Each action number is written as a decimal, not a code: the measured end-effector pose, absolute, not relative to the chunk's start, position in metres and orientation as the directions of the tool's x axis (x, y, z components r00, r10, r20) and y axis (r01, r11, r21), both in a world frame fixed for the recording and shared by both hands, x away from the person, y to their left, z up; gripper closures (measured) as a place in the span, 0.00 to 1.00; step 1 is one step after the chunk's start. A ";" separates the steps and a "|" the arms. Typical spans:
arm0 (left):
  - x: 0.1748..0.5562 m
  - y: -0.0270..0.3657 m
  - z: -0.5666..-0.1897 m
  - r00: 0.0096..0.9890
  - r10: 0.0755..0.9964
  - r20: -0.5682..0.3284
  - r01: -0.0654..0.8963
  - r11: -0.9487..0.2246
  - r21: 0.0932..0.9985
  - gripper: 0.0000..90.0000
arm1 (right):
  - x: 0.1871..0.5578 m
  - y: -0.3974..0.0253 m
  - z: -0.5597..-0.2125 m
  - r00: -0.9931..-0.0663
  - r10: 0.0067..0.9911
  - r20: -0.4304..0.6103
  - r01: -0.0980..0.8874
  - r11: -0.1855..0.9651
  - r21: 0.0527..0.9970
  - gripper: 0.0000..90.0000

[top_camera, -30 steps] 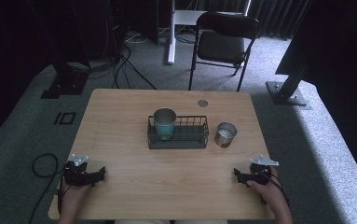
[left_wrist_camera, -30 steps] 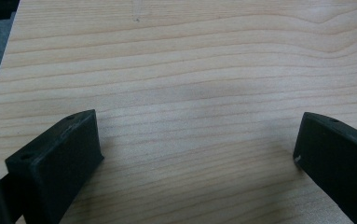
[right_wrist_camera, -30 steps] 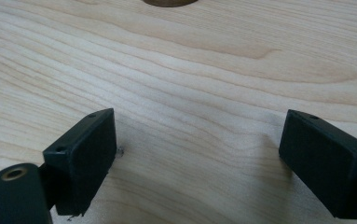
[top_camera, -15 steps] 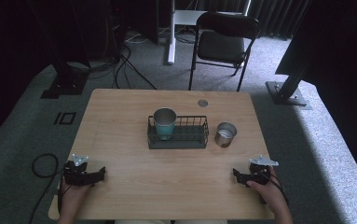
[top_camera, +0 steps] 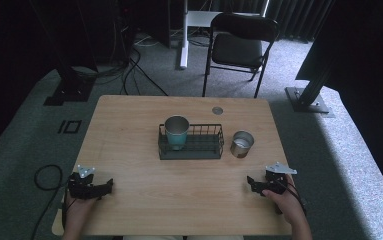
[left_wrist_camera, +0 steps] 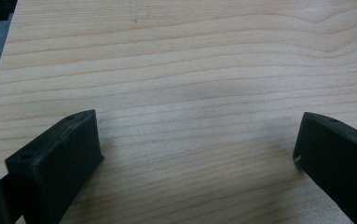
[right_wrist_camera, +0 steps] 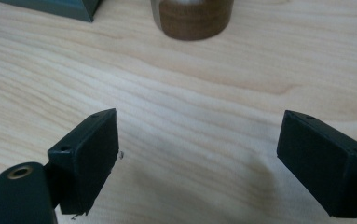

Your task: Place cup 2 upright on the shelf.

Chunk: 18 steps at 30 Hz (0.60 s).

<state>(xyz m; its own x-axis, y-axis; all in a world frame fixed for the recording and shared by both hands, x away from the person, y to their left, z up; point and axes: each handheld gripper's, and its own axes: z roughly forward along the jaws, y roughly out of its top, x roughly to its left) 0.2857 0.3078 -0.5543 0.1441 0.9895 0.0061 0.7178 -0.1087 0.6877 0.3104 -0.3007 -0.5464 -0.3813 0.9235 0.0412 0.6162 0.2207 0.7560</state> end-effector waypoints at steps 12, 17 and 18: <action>0.286 0.308 -0.554 0.144 0.990 0.006 0.718 -0.109 0.688 0.01 | 0.319 -0.299 -0.545 -0.368 0.928 0.057 0.605 0.193 0.772 0.13; 0.286 0.308 -0.554 0.144 0.990 0.006 0.718 -0.109 0.688 0.01 | 0.322 -0.299 -0.543 -0.367 0.928 0.063 0.595 0.182 0.783 0.13; 0.286 0.308 -0.554 0.144 0.990 0.006 0.718 -0.109 0.688 0.01 | 0.323 -0.299 -0.543 -0.365 0.929 0.064 0.594 0.179 0.785 0.13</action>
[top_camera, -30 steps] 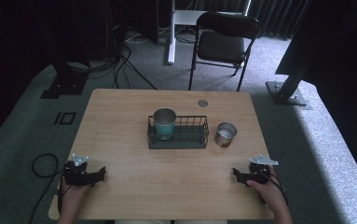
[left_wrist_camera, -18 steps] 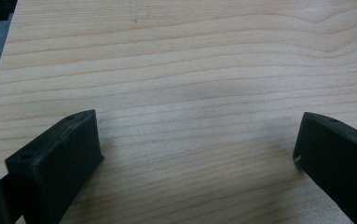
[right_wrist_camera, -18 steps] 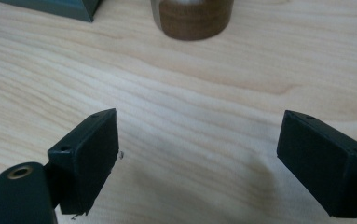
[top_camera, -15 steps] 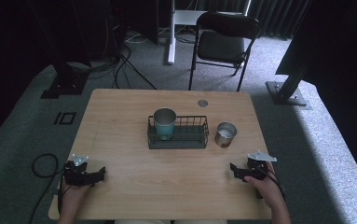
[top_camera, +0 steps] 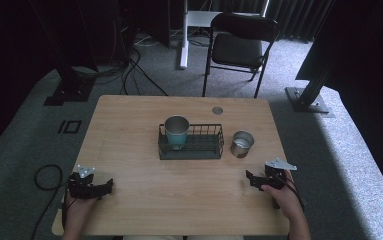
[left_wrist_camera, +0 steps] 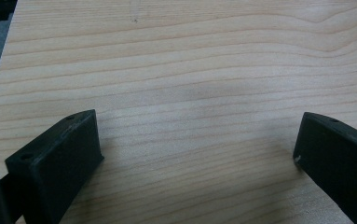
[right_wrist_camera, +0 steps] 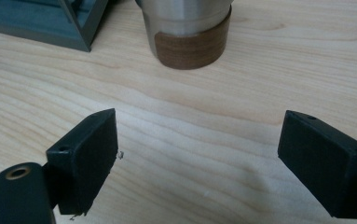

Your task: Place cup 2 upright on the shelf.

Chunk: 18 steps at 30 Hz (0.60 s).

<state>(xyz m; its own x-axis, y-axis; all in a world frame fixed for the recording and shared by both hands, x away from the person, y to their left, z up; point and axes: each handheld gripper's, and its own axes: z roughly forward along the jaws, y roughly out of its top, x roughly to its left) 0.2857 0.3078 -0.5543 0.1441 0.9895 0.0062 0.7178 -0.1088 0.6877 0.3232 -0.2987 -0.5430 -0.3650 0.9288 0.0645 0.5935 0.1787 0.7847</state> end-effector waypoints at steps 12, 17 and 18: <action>0.286 0.308 -0.554 0.144 0.990 0.006 0.718 -0.109 0.688 0.01 | 0.334 -0.293 -0.539 -0.376 0.924 0.073 0.568 0.168 0.806 0.13; 0.286 0.308 -0.554 0.144 0.990 0.006 0.718 -0.109 0.688 0.01 | 0.337 -0.291 -0.538 -0.375 0.924 0.073 0.557 0.161 0.815 0.13; 0.286 0.308 -0.554 0.144 0.990 0.006 0.718 -0.109 0.688 0.01 | 0.338 -0.290 -0.538 -0.374 0.925 0.069 0.554 0.163 0.816 0.13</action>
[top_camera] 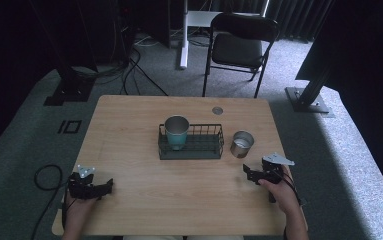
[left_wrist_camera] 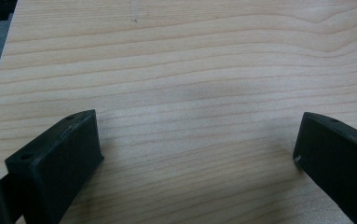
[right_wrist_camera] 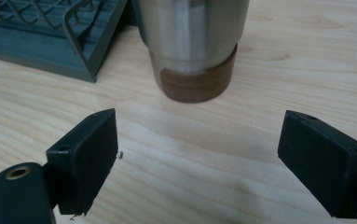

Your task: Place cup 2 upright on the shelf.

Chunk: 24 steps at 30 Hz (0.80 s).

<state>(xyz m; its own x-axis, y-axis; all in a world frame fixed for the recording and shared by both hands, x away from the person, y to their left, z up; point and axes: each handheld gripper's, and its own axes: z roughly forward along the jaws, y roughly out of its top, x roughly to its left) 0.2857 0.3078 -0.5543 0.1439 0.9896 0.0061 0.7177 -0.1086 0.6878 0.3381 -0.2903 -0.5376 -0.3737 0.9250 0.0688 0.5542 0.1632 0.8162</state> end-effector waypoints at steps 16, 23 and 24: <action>0.286 0.308 -0.554 0.143 0.990 0.005 0.717 -0.107 0.689 0.01 | 0.357 -0.283 -0.534 -0.375 0.925 0.066 0.522 0.152 0.839 0.13; 0.286 0.308 -0.554 0.143 0.990 0.005 0.717 -0.107 0.689 0.01 | 0.365 -0.282 -0.532 -0.375 0.924 0.068 0.510 0.145 0.848 0.13; 0.286 0.308 -0.554 0.143 0.990 0.005 0.717 -0.107 0.689 0.01 | 0.367 -0.282 -0.532 -0.374 0.925 0.068 0.506 0.142 0.851 0.13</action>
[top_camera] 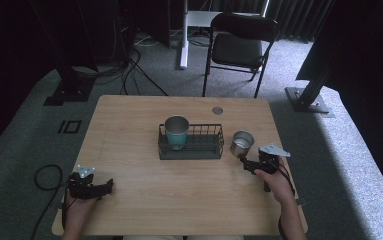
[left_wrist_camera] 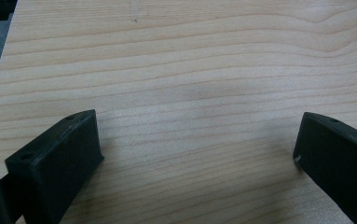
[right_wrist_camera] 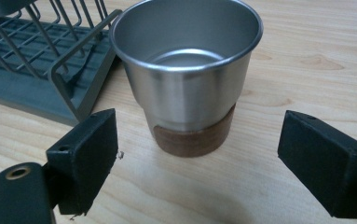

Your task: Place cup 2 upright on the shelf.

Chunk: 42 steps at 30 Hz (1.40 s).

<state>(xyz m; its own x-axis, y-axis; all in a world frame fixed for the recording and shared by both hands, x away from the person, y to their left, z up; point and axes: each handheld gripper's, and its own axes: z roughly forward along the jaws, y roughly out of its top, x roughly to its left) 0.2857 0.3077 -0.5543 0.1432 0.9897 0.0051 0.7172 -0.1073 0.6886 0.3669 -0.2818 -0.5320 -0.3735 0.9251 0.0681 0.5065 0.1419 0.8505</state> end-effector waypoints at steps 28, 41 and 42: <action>0.286 0.308 -0.554 0.143 0.990 0.005 0.717 -0.108 0.689 0.01 | 0.391 -0.267 -0.530 -0.396 0.916 0.071 0.466 0.134 0.875 0.13; 0.286 0.308 -0.554 0.147 0.989 0.005 0.717 -0.110 0.689 0.01 | 0.401 -0.263 -0.530 -0.391 0.917 0.075 0.442 0.115 0.889 0.13; 0.286 0.308 -0.554 0.146 0.989 0.005 0.717 -0.109 0.689 0.01 | 0.402 -0.262 -0.531 -0.391 0.918 0.067 0.441 0.123 0.889 0.13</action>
<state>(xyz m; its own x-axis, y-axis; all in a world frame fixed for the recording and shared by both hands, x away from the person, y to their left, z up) 0.2859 0.3080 -0.5544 0.1462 0.9893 0.0048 0.7165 -0.1092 0.6890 0.4018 -0.2618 -0.5313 -0.3908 0.9180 0.0672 0.4408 0.1226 0.8892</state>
